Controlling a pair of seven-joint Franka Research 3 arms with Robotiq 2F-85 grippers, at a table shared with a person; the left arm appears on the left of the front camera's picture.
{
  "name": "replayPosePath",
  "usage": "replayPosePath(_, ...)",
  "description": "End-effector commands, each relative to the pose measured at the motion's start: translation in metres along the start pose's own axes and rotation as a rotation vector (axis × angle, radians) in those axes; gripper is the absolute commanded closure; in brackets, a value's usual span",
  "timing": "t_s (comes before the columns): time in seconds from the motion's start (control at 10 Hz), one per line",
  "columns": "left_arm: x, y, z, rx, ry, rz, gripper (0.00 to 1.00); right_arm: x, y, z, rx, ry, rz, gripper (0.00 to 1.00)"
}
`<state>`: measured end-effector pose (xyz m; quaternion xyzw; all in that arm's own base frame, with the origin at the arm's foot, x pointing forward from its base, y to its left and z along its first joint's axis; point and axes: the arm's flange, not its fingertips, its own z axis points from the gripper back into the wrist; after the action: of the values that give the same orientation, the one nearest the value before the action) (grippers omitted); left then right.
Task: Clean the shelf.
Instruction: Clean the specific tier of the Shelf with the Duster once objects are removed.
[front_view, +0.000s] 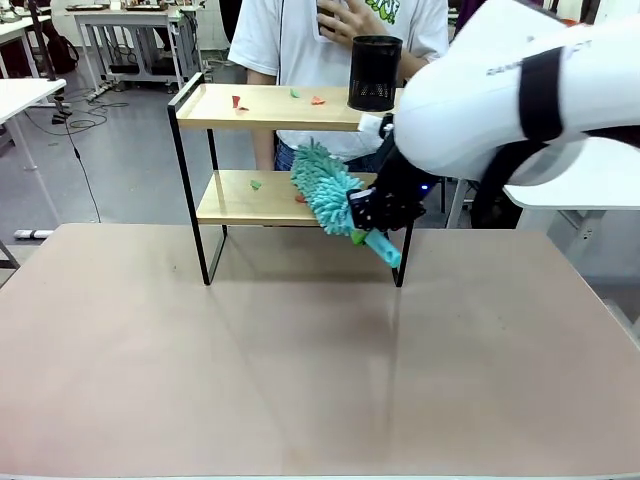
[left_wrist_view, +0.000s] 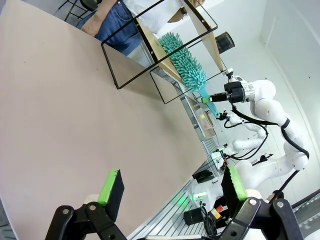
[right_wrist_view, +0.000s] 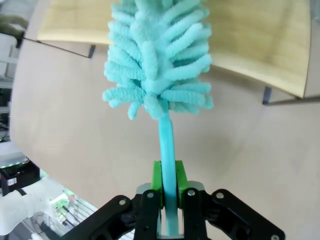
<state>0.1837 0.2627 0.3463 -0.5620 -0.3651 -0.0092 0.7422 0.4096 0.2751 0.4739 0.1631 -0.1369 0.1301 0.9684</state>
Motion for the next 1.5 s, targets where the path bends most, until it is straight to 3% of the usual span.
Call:
replayPosePath(0.0,0.001,-0.001,-0.001,-0.015,-0.017,-0.028,0.00,0.018,0.024,-0.020,-0.032,0.042,0.021,0.88)
replayPosePath(0.6,0.001,-0.001,-0.001,-0.015,-0.017,-0.028,0.00,0.003,0.061,-0.029,0.113,0.151,0.261,0.88)
replayPosePath(0.8,0.001,-0.001,-0.001,-0.015,-0.017,-0.028,0.00,-0.010,0.053,-0.019,0.142,0.306,0.425,0.88)
replayPosePath(1.0,0.001,-0.001,-0.001,-0.015,-0.017,-0.028,0.00,-0.023,0.042,-0.001,0.293,0.440,0.531,0.88)
replayPosePath(1.4,0.001,-0.001,-0.001,-0.015,-0.017,-0.028,0.00,-0.031,0.025,0.019,0.364,0.412,0.493,0.88)
